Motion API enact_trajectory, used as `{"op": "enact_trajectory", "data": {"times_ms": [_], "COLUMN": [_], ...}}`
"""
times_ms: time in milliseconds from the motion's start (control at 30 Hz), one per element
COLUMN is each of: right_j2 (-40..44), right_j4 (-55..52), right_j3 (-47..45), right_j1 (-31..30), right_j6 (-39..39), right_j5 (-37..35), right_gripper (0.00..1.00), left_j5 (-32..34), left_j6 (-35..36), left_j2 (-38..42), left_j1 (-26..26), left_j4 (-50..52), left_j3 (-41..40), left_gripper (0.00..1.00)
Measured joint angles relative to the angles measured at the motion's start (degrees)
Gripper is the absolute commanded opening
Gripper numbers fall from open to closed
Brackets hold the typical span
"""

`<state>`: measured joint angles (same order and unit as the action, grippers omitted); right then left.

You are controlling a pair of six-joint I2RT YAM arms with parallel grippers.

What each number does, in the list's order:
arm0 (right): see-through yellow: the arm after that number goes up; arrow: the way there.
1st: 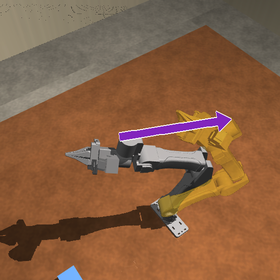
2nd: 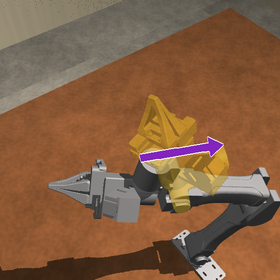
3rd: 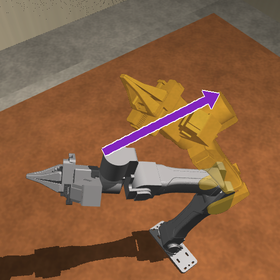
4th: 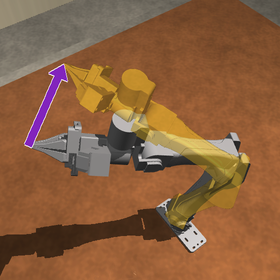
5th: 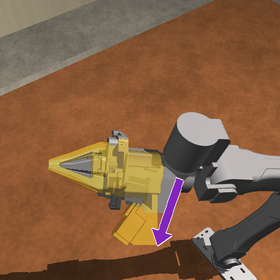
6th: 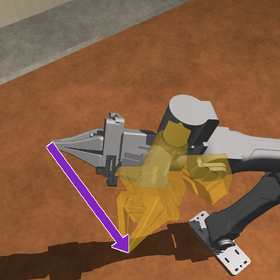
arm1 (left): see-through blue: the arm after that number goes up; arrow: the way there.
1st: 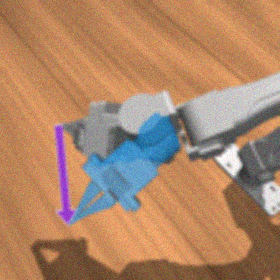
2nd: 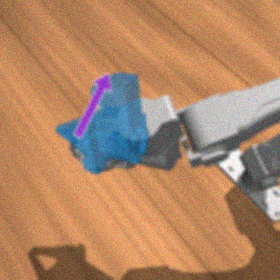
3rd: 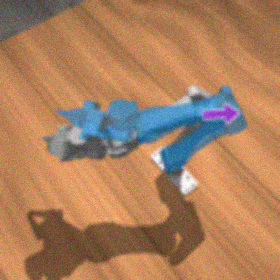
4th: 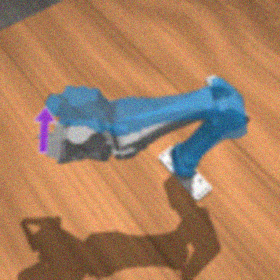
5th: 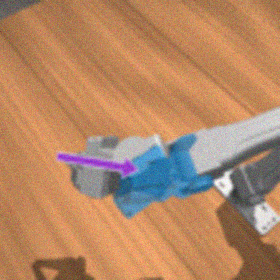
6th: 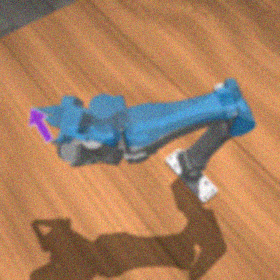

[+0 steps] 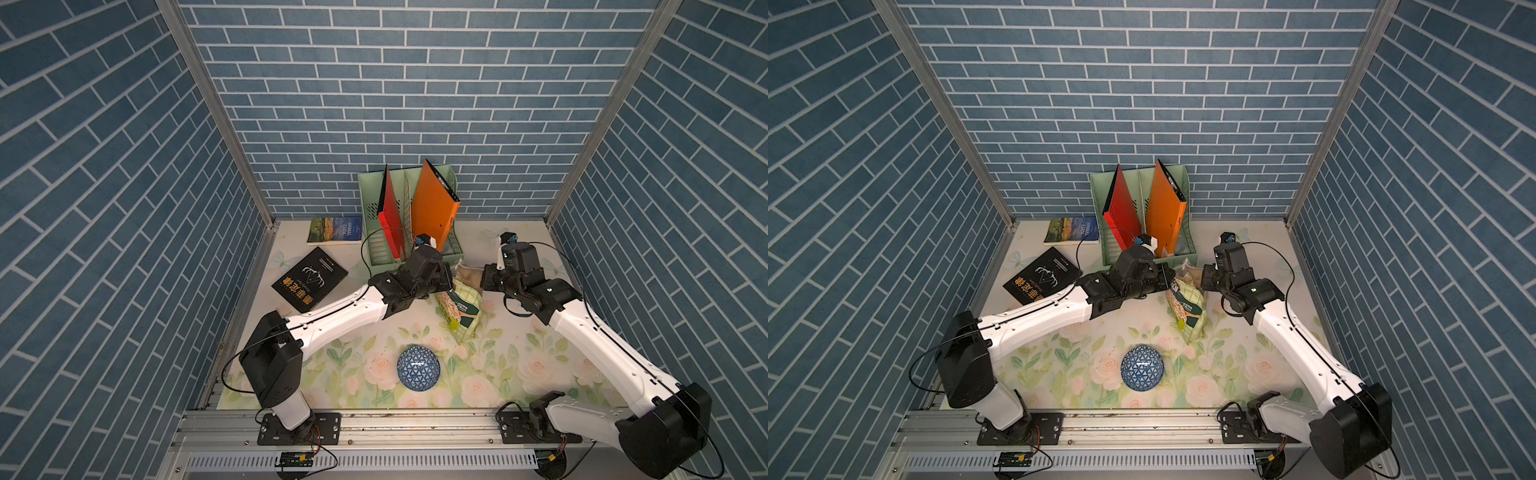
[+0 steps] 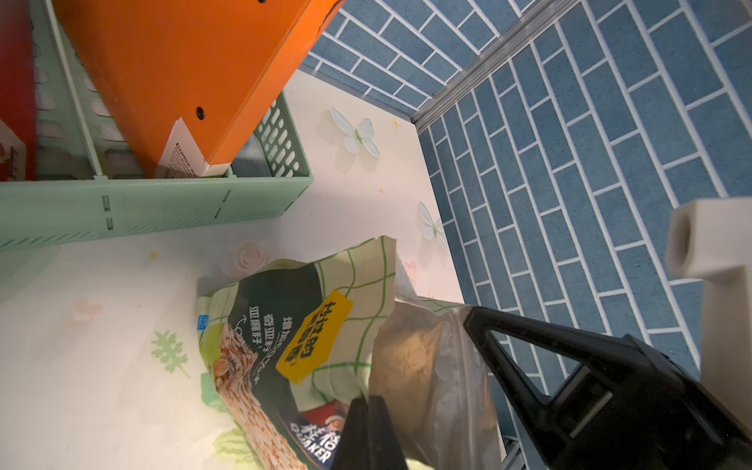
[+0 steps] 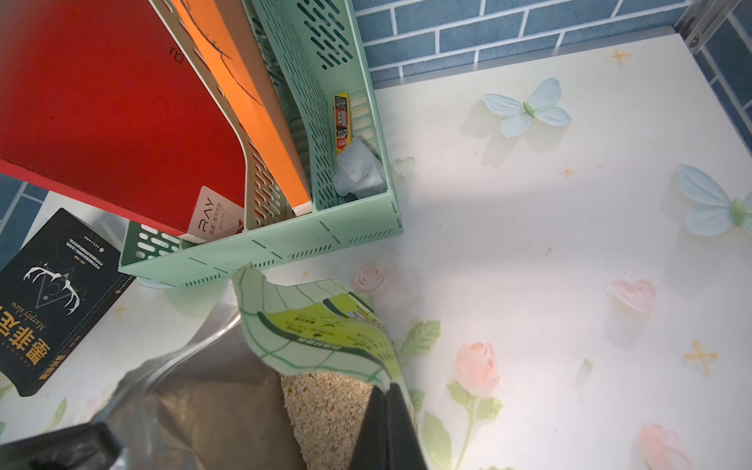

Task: Pour the oats into the breakfast bowl
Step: Open the oats bag at the center of the board.

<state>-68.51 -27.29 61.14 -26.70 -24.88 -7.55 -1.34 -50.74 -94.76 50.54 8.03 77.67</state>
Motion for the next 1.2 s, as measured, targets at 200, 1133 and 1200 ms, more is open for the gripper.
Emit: {"op": "enact_trajectory", "data": {"times_ms": [200,1133,1200], "right_j2": [-2.3,-5.8,-5.8], "right_j4": [-0.3,-9.1,-7.4], "right_j3": [4.0,7.5,7.5], "right_j1": [0.3,-2.9,-1.6], "right_j6": [3.7,9.8,9.8], "right_j5": [7.0,-6.4,-5.8], "right_gripper": [0.0,0.0,0.0], "left_j5": [-3.5,-4.5,-4.1], "left_j6": [-0.6,-2.1,-2.1], "left_j2": [-0.1,-1.1,-0.7], "left_j1": [-0.7,-0.9,-0.9], "left_j4": [1.2,2.3,2.8], "left_j3": [1.5,2.3,2.3], "left_gripper": [0.0,0.0,0.0]}}
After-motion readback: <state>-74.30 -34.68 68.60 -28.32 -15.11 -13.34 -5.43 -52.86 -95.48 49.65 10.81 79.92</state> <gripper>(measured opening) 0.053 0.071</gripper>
